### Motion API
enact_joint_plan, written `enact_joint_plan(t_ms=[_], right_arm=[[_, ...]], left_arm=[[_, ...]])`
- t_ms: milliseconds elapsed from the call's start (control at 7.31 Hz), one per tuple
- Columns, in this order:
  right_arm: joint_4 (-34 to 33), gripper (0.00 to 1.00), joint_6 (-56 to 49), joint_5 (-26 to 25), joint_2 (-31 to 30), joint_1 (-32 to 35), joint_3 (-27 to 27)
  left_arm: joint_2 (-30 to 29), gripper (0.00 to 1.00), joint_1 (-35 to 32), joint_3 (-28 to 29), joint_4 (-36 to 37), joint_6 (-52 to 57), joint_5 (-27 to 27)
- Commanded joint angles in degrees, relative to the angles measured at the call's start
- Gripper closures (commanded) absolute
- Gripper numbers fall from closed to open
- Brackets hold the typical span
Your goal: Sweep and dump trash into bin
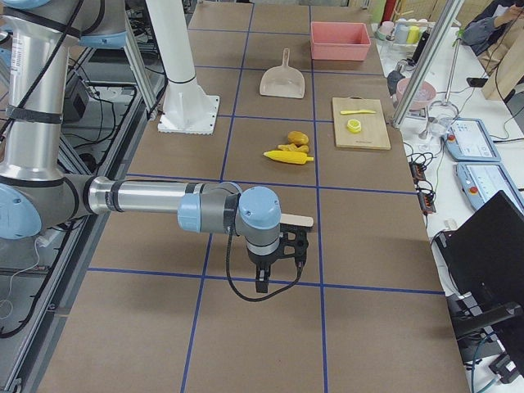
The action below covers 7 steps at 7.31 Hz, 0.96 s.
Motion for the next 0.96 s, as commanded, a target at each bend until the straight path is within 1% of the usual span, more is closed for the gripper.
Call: enact_joint_plan(t_ms=[0,684,821], right_arm=[[-0.09,0.00,0.08,0.06,-0.01,0.20,-0.08],[0.35,0.00,0.08,-0.74,0.26,-0.15,-0.70],[1.74,0.00,0.34,-0.04,-0.53,-0.15,-0.61]], left_arm=[[0.00,0.02,-0.02,0.05,0.00,-0.02,0.09],[0.00,0.02,-0.02,-0.21,0.18,-0.20,0.09],[0.00,0.02,-0.02,-0.13,0.09,-0.11,0.09]])
